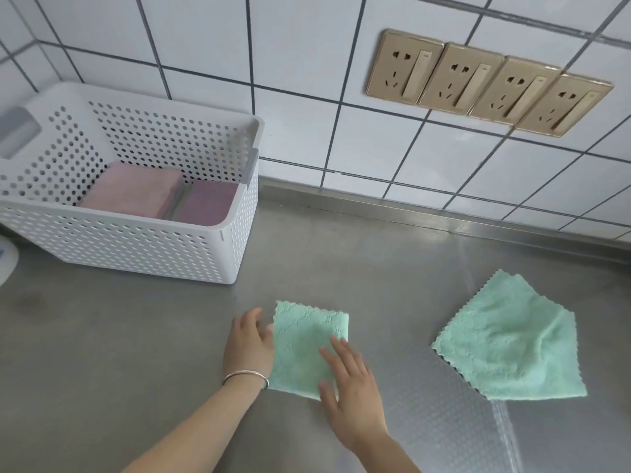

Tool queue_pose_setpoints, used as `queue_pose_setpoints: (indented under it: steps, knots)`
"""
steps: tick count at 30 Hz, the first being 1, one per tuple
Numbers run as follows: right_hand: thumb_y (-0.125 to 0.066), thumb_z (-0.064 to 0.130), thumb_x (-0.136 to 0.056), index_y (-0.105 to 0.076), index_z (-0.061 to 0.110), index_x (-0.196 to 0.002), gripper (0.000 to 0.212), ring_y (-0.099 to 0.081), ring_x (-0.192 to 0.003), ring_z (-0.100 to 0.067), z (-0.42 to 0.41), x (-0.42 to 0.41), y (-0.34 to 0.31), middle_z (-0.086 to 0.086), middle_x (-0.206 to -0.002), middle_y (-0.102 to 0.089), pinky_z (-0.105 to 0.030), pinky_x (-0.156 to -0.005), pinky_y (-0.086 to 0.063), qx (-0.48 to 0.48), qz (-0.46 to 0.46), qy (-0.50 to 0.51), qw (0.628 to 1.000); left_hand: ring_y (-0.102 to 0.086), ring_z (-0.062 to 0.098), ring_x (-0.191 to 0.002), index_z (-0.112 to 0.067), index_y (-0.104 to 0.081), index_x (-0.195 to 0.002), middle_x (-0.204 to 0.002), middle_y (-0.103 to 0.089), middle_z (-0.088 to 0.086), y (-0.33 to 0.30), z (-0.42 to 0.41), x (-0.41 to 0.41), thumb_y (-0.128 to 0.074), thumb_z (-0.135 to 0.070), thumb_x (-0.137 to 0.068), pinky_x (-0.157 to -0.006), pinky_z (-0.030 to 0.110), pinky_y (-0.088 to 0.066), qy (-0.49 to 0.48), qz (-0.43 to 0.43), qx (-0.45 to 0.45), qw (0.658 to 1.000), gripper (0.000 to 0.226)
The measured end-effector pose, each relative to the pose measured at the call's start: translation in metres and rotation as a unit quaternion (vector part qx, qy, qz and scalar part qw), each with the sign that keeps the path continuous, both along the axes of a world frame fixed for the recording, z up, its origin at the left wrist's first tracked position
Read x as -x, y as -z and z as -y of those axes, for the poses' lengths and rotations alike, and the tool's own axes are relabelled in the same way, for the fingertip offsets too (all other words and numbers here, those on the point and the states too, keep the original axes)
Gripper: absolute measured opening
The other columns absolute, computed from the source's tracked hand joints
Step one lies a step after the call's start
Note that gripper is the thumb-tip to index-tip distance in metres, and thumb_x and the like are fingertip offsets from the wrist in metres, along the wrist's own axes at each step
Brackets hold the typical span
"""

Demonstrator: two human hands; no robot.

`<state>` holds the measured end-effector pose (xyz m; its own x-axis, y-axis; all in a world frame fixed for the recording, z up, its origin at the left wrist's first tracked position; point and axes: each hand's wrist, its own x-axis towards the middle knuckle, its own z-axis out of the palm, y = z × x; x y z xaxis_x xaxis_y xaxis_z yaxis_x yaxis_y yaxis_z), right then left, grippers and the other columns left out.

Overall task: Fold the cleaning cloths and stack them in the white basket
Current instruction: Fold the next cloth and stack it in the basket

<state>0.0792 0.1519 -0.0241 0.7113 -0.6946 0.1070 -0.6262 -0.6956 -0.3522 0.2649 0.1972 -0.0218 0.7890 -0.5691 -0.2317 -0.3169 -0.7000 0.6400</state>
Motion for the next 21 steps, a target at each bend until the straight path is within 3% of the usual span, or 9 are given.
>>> queue_pose_setpoints:
  steps: [3,6,8,10,15,21]
  knots:
    - [-0.037,0.033,-0.088,-0.047,0.021,-0.132,0.046,-0.024,-0.137,-0.013,0.020,-0.007,0.004,0.001,-0.144,-0.042,-0.030,-0.106,-0.028,0.007,-0.048,0.035,0.998,-0.063,0.027,-0.103,-0.016,-0.061,-0.117,-0.114,-0.064,0.003,0.003,0.003,0.020,-0.060,-0.019,-0.076,-0.087,0.037,-0.046,0.191,0.186,0.012,0.964,0.041]
    - [-0.026,0.037,-0.096,-0.040,0.019,-0.135,0.046,0.004,-0.145,-0.013,0.029,-0.018,0.017,0.002,-0.144,-0.039,-0.030,-0.109,-0.013,0.020,-0.121,0.020,0.992,-0.054,0.022,-0.121,-0.013,-0.064,-0.119,-0.128,-0.060,0.002,0.010,0.007,0.040,-0.035,-0.035,-0.079,-0.101,0.040,-0.027,0.345,0.215,-0.047,0.912,0.053]
    - [-0.008,0.038,-0.100,-0.036,0.017,-0.138,0.052,0.009,-0.145,-0.014,0.028,-0.022,0.024,-0.002,-0.145,-0.041,-0.032,-0.110,-0.007,0.015,-0.148,0.015,0.989,-0.041,0.022,-0.129,-0.009,-0.061,-0.121,-0.132,-0.057,0.006,0.015,0.009,0.039,-0.032,-0.037,-0.080,-0.108,0.039,-0.017,0.367,0.200,-0.100,0.903,0.058]
    - [-0.004,0.040,-0.099,-0.034,0.016,-0.139,0.055,0.008,-0.145,-0.016,0.026,-0.025,0.027,-0.003,-0.147,-0.038,-0.036,-0.111,-0.006,0.008,-0.162,0.015,0.987,-0.030,0.023,-0.134,-0.007,-0.056,-0.126,-0.138,-0.051,0.008,0.024,0.006,0.036,-0.033,-0.039,-0.081,-0.110,0.037,-0.011,0.365,0.212,-0.117,0.899,0.060]
    - [-0.006,0.042,-0.098,-0.029,0.014,-0.142,0.057,-0.004,-0.143,-0.017,0.023,-0.026,0.030,-0.005,-0.150,-0.033,-0.039,-0.111,-0.007,0.000,-0.193,0.023,0.981,-0.003,0.019,-0.144,-0.015,-0.039,-0.139,-0.151,-0.030,0.009,0.039,-0.003,0.029,-0.033,-0.045,-0.085,-0.109,0.036,-0.015,0.336,0.222,-0.120,0.907,0.063]
    - [-0.017,0.044,-0.097,-0.033,0.014,-0.140,0.055,0.003,-0.145,-0.015,0.028,-0.026,0.033,-0.002,-0.149,-0.035,-0.039,-0.111,-0.011,-0.026,-0.175,0.009,0.984,0.009,0.018,-0.145,-0.022,-0.030,-0.141,-0.151,-0.025,0.009,0.038,0.001,0.029,-0.033,-0.050,-0.079,-0.111,0.033,-0.005,0.329,0.199,-0.131,0.914,0.068]
